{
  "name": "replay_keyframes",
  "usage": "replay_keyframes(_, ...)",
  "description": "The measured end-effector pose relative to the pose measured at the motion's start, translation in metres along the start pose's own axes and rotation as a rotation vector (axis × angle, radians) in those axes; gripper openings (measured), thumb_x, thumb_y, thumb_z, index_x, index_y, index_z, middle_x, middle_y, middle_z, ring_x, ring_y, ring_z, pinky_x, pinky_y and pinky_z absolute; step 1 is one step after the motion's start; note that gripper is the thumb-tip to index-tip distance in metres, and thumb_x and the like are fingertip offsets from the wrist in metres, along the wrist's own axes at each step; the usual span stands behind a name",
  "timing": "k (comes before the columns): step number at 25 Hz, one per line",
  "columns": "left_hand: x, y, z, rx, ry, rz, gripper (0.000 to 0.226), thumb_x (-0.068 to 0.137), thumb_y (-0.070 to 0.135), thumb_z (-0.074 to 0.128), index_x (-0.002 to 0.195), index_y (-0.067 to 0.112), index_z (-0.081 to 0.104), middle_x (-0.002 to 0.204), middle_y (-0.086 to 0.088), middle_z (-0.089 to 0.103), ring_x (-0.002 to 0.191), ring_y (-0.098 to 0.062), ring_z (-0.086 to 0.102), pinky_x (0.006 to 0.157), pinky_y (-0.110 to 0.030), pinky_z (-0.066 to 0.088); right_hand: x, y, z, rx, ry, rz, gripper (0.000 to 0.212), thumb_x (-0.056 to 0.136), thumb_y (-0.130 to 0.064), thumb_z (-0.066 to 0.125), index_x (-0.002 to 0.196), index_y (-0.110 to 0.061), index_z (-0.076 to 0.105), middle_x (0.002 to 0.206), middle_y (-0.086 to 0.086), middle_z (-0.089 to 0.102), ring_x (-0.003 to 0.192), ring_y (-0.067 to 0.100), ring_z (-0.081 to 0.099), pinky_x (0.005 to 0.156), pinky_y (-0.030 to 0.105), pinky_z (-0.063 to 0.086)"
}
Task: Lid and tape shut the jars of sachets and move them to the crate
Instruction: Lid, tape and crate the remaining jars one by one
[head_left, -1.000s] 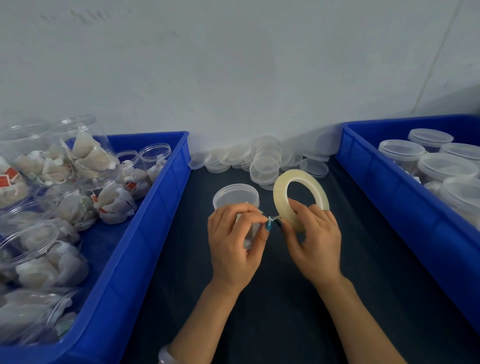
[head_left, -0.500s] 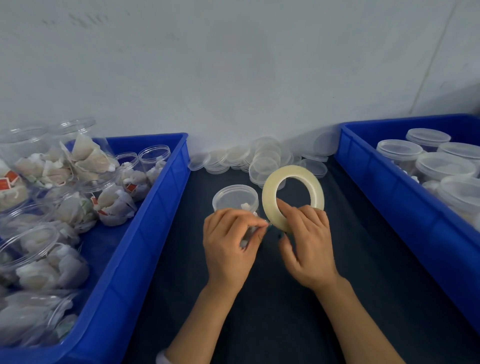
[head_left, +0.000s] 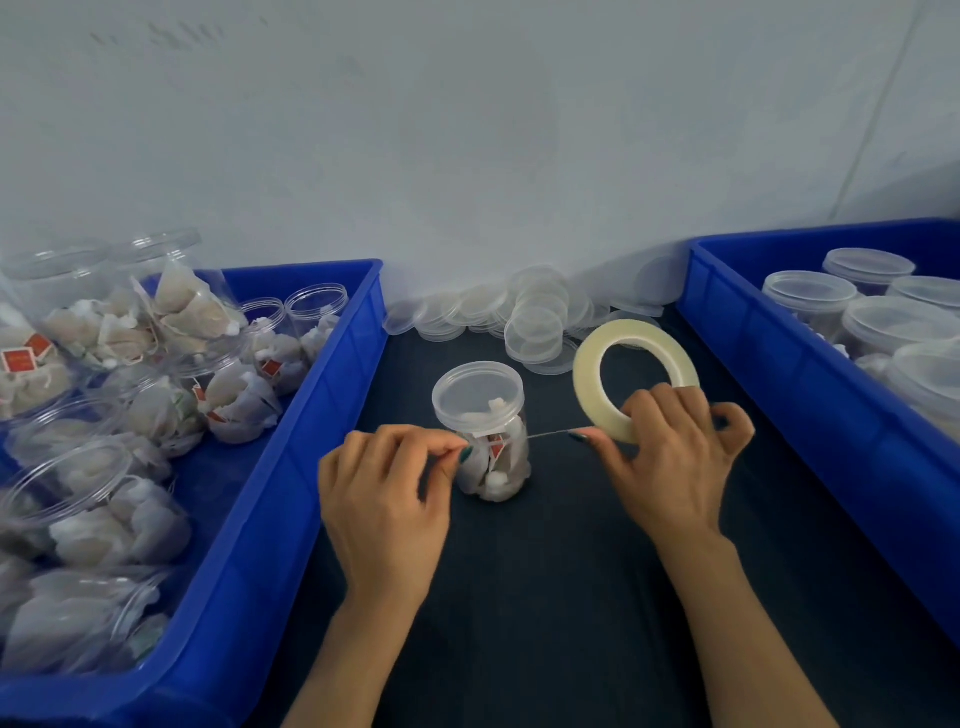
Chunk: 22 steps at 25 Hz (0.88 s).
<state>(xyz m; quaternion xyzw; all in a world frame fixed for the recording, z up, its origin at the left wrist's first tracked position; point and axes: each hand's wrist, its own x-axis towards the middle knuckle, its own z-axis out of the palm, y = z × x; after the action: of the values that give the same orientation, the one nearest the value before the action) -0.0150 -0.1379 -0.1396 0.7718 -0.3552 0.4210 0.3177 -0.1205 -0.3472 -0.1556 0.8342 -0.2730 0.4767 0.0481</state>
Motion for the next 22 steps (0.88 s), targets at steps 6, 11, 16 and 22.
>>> replay_keyframes(6,-0.001,-0.012,-0.001,-0.102,-0.068,-0.219,0.005,0.087,0.023,0.071,0.092,0.024,0.071,0.087,0.013,0.067,0.073,-0.012,0.05,0.063,-0.036,0.042,0.004,-0.002,0.006,0.031,-0.132,0.083,0.065,0.082,-0.078,0.035,0.078,-0.017,0.056,0.08,-0.003,0.056,0.087,0.022,0.052,0.087,0.042,0.025)
replay_keyframes(11,0.004,-0.016,0.007,-0.136,-0.12,-0.342,0.023,0.084,0.019,0.076,0.103,0.027,0.067,0.086,0.019,0.062,0.073,-0.009,0.049,0.062,-0.038,0.045,0.009,-0.009,0.011,0.056,-0.172,0.107,0.064,0.083,-0.078,0.035,0.078,-0.018,0.056,0.079,-0.005,0.054,0.088,0.021,0.05,0.084,0.039,0.023)
replay_keyframes(16,0.011,-0.022,0.023,-0.25,-0.138,-0.456,0.025,0.087,0.02,0.073,0.109,0.025,0.061,0.095,0.018,0.061,0.078,-0.008,0.05,0.064,-0.03,0.045,0.015,-0.018,0.017,0.096,-0.188,0.123,0.062,0.083,-0.078,0.036,0.082,-0.02,0.058,0.082,-0.006,0.055,0.091,0.019,0.049,0.084,0.04,0.023)
replay_keyframes(22,0.012,-0.027,0.04,-0.827,-0.382,-0.511,0.069,0.084,0.053,0.068,0.141,0.023,0.044,0.142,0.016,0.048,0.129,-0.003,0.05,0.107,-0.028,0.043,0.025,-0.02,0.02,0.14,-0.169,0.128,0.06,0.085,-0.076,0.037,0.086,-0.021,0.059,0.086,-0.006,0.058,0.091,0.019,0.049,0.083,0.04,0.022)
